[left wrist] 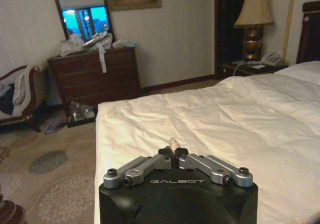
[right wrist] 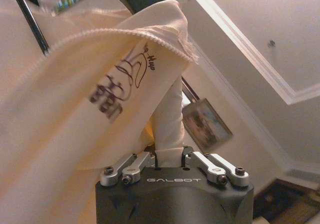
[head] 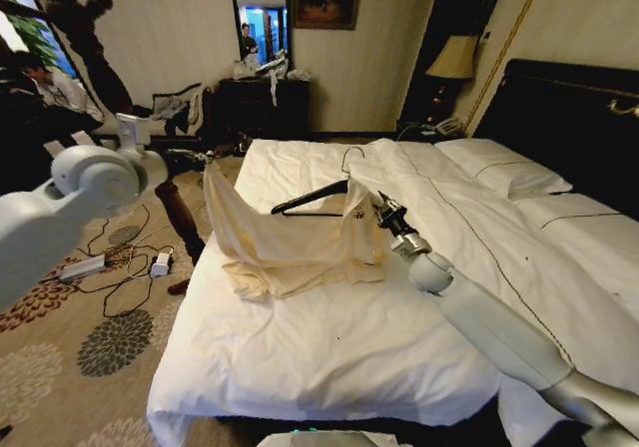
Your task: Pick up the clothes from the bed and hang them on the clothes hanger.
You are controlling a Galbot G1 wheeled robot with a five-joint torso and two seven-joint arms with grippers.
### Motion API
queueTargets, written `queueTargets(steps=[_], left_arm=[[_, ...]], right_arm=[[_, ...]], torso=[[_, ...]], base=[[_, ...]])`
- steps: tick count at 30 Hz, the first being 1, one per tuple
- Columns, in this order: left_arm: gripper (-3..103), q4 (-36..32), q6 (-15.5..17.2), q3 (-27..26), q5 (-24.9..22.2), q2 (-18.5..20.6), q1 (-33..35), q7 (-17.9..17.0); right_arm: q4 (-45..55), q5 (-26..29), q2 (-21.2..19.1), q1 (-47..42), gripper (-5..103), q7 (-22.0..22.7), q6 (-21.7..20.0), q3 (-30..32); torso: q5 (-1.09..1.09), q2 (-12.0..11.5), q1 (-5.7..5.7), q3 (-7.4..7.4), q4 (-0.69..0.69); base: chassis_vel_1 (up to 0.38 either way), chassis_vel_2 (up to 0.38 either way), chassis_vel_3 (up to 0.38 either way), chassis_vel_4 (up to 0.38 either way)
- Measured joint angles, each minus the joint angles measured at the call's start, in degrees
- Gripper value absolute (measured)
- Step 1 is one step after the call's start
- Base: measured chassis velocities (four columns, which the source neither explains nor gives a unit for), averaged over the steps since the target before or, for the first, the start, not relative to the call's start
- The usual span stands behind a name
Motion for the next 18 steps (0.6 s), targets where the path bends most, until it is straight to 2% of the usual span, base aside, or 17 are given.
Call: queueTargets(steps=[2,3,6,9,12,15,18], left_arm=[[1,1.88,0.48,0.81,-0.05,-2.39,-0.89,-1.28],[1,1.88,0.48,0.81,-0.05,-2.39,-0.89,-1.28],[1,3.18,0.77,1.66,-1.04,-5.84,-2.03,-3.18],[1,4.11,0.91,2.63,-1.55,-7.89,-3.2,-4.63],[1,3.65,1.56,3.57,-5.18,-10.9,-5.29,-8.05],[1,0.18,2.16,3.87,-8.16,-11.07,-6.66,-9.2],[1,-3.03,2.44,3.68,-9.77,-9.18,-7.06,-9.22]], right_arm=[[1.24,1.47,0.32,0.17,19,-0.14,-0.34,-1.22],[1.24,1.47,0.32,0.17,19,-0.14,-0.34,-1.22],[1.68,1.73,1.11,-0.54,19,-0.65,-0.23,-2.15],[1.69,0.64,1.47,-1.15,19,-0.9,-0.04,-3.09],[0.25,-2.31,3.27,-1.07,19,-1.0,-0.25,-4.99],[-3.4,-3.63,5.5,-0.2,19,-0.47,-0.66,-6.07],[-5.91,-3.83,6.35,0.29,19,0.04,-0.87,-6.09]], torso=[[0.0,0.0,0.0,0.0,0.02],[0.0,0.0,0.0,0.0,0.02],[0.02,0.0,0.02,0.01,-0.04],[0.03,0.0,0.01,0.01,-0.03],[0.01,0.0,0.01,0.01,-0.03],[0.06,-0.01,0.02,0.01,-0.04],[0.05,-0.01,0.02,0.01,-0.02]], base=[[0.0,0.0,0.0,0.0],[0.0,0.0,0.0,0.0],[0.0,0.0,0.0,0.0],[0.0,0.0,0.0,0.0],[0.0,0.0,0.0,0.0],[0.0,0.0,0.0,0.0],[0.0,0.0,0.0,0.0]])
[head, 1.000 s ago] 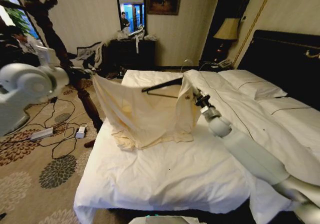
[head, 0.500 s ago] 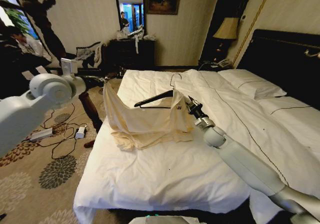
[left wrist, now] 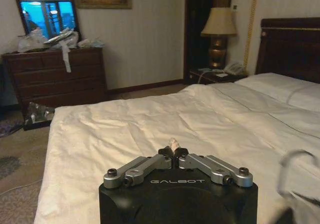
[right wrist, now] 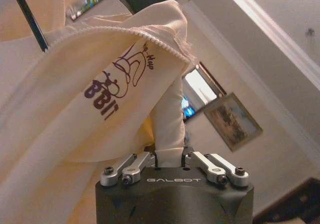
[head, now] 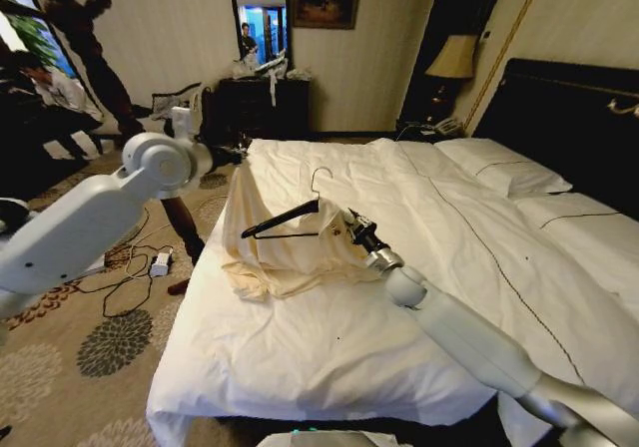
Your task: Pick up the clothes from the bed and hang them on the clothes hanger.
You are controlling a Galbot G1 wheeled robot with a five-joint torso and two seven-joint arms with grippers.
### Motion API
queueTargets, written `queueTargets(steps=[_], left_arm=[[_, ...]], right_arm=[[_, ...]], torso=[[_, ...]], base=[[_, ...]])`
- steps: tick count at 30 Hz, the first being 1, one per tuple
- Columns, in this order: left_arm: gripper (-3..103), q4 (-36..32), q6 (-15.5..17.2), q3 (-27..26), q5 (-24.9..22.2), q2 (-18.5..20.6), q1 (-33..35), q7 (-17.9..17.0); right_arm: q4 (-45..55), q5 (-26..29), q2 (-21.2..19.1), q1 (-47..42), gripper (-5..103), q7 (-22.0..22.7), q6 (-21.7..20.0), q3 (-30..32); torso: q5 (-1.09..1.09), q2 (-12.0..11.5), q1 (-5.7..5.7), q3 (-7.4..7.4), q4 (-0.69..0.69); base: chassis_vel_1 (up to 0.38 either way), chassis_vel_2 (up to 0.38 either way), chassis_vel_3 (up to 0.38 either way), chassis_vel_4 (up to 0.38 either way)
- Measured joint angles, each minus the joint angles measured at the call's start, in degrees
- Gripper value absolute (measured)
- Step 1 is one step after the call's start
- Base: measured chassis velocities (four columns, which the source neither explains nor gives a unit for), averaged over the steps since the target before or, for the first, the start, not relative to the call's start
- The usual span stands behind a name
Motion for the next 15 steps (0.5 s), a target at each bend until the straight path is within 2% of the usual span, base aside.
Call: queueTargets(steps=[3,8,15], left_arm=[[1,-3.38,0.06,-1.48,-1.21,3.13,1.19,-0.22],[1,-6.2,0.11,-3.58,-1.01,6.66,4.18,0.22],[1,-10.9,-0.21,-5.17,0.32,9.32,8.29,0.35]], right_arm=[[-1.17,1.08,0.02,0.46,19,0.37,-0.7,-0.11],[-2.95,1.15,0.14,1.09,19,0.67,-0.93,-0.41],[-3.45,1.9,-0.28,1.81,19,0.99,-1.85,-0.54]], torso=[[-0.04,0.0,-0.02,-0.01,0.04],[-0.04,0.0,-0.01,-0.01,0.0],[-0.03,0.0,-0.02,-0.01,0.01]], base=[[0.0,0.0,0.0,0.0],[0.0,0.0,0.0,0.0],[0.0,0.0,0.0,0.0]])
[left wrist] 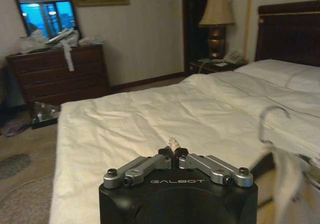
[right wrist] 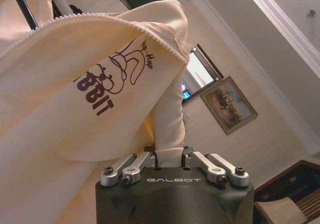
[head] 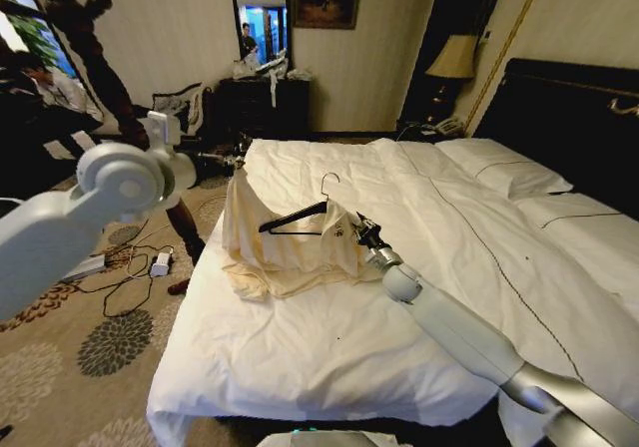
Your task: Pick up the clothes from the bed and hang them on the clothes hanger.
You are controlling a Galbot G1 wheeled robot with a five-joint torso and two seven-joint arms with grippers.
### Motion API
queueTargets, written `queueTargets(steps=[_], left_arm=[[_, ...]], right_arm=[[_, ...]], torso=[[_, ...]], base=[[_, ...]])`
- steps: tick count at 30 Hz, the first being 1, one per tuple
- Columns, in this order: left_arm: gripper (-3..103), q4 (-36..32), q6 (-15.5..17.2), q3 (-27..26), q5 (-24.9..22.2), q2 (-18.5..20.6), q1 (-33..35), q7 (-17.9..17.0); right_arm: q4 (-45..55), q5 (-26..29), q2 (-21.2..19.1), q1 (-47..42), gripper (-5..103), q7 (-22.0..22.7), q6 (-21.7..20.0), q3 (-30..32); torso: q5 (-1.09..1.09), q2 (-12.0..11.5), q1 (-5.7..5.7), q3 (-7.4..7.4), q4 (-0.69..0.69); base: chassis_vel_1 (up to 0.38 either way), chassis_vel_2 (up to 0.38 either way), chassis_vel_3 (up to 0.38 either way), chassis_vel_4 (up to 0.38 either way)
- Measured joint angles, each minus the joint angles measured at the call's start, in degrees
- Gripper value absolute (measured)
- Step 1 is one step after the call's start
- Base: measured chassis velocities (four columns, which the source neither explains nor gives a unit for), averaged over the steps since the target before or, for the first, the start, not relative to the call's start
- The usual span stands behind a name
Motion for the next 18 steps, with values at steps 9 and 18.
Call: queueTargets(steps=[9,18], left_arm=[[1,1.93,-0.06,4.3,5.0,-7.03,-0.87,-2.86],[1,5.37,0.26,5.06,2.94,-8.02,-2.95,-5.43]], right_arm=[[3.69,5.48,1.2,1.75,19,1.07,-5.06,-2.68],[4.49,4.69,-0.51,-0.6,19,0.55,-4.66,-1.15]], torso=[[0.01,0.0,0.0,0.0,-0.01],[0.0,0.0,0.0,0.01,0.02]], base=[[0.0,0.0,0.0,0.0],[0.0,0.0,0.0,0.0]])
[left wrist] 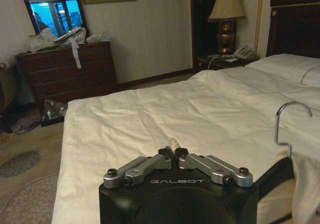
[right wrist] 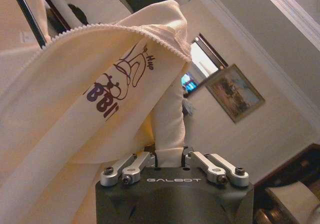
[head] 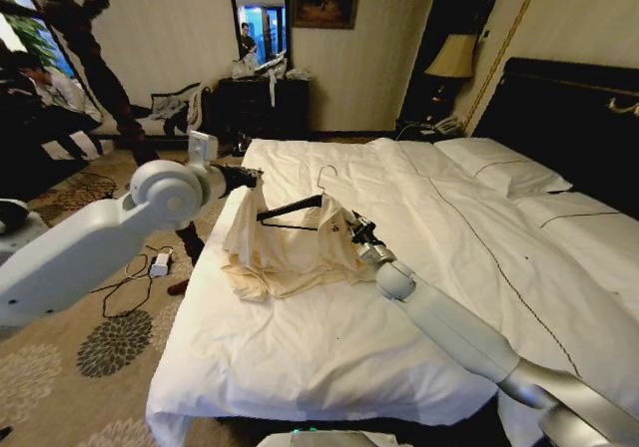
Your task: Pick up the clothes from the bed and hang them on the clothes hanger.
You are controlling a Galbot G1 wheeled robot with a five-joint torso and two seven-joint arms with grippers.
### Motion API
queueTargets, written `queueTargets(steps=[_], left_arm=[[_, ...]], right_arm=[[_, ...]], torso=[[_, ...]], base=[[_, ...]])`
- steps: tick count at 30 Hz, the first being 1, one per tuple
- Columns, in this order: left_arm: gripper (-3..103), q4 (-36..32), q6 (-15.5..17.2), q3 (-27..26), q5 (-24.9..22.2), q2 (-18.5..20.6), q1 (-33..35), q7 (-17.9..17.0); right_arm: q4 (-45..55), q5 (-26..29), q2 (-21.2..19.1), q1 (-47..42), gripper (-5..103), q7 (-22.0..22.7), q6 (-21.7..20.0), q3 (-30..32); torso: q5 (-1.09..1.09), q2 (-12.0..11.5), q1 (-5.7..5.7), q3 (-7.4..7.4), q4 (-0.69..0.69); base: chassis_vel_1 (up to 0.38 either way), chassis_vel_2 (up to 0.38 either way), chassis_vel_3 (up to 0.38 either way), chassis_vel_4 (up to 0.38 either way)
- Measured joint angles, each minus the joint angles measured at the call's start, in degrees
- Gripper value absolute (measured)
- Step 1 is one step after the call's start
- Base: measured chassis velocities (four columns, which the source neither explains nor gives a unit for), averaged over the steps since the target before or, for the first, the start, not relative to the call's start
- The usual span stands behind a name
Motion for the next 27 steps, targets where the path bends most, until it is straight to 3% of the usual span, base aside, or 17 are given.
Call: queueTargets(steps=[8,11,15,18,23,27], left_arm=[[1,1.91,0.12,7.85,-1.18,-9.16,-5.78,-5.99],[1,0.26,0.11,9.25,-2.3,-10.09,-6.89,-6.96],[1,-3.44,0.14,9.81,-4.09,-8.92,-6.92,-8.44],[1,-6.28,0.61,8.97,-4.36,-5.71,-5.29,-8.92],[1,-5.12,0.64,6.87,-0.61,-1.12,-3.07,-6.26],[1,-4.77,0.28,6.0,0.16,-0.01,-2.35,-5.97]], right_arm=[[0.31,0.52,2.61,2.97,19,0.01,-1.94,-3.26],[-0.64,0.81,3.04,3.47,19,0.13,-2.13,-3.4],[-1.71,1.65,2.94,3.49,19,0.14,-2.69,-2.44],[-3.14,2.57,2.21,3.02,19,0.16,-2.95,-0.76],[-3.38,2.78,0.69,2.25,19,0.16,-2.83,0.44],[-2.96,3.13,0.47,2.26,19,0.2,-3.15,0.42]], torso=[[0.0,0.0,0.02,0.01,-0.04],[0.01,0.0,0.02,0.01,-0.04],[0.02,0.0,0.02,0.0,-0.03],[-0.01,0.0,0.01,0.0,-0.01],[-0.01,0.0,0.01,0.0,-0.02],[-0.02,0.0,0.01,0.0,0.0]], base=[[0.0,0.0,0.0,0.0],[0.0,0.0,0.0,0.0],[0.0,0.0,0.0,0.0],[0.0,0.0,0.0,0.0],[0.0,0.0,0.0,0.0],[0.0,0.0,0.0,0.0]])
